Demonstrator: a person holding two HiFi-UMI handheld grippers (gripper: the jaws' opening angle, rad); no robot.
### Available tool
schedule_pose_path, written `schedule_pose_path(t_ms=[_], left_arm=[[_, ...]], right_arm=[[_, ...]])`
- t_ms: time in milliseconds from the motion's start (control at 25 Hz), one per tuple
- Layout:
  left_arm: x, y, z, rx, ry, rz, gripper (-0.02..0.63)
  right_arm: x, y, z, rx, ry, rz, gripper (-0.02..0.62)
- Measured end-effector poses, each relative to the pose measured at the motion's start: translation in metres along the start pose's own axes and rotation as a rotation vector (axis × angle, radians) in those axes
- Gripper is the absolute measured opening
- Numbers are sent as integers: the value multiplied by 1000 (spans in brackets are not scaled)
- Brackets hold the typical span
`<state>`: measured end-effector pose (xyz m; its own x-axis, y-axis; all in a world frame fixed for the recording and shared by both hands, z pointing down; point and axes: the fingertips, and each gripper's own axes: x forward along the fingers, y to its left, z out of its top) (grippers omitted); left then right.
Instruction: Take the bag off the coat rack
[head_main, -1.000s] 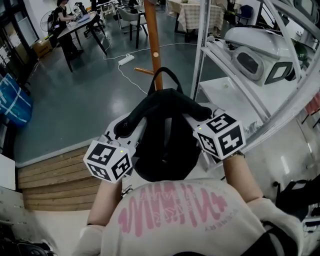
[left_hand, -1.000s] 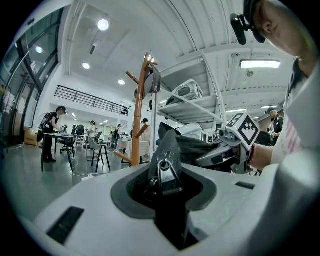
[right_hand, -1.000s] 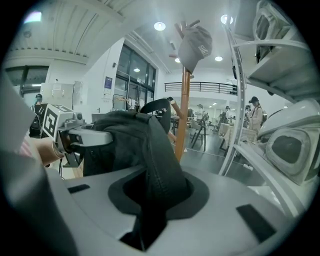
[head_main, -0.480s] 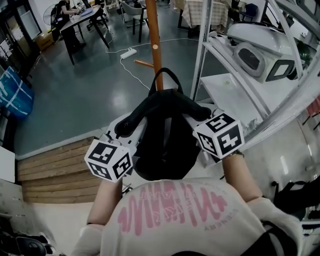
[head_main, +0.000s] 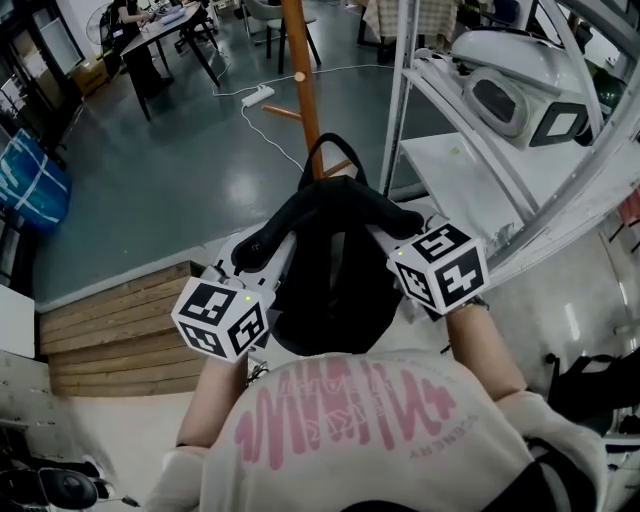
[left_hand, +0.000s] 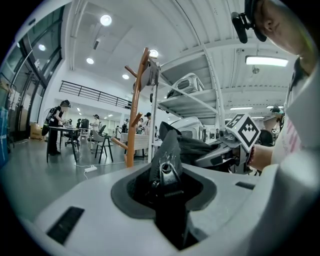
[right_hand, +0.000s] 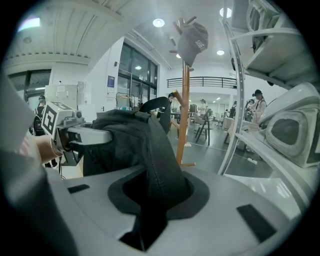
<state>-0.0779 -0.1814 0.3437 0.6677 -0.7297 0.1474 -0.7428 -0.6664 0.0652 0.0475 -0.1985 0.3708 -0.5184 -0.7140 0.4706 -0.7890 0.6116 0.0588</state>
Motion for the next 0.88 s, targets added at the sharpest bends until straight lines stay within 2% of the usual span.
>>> schedule_pose_path(t_ms=[880], left_arm=[[-23,-50,-20,-13,12,22,100]], right_arm=[[-41,16,-36,-4,16,20,77]])
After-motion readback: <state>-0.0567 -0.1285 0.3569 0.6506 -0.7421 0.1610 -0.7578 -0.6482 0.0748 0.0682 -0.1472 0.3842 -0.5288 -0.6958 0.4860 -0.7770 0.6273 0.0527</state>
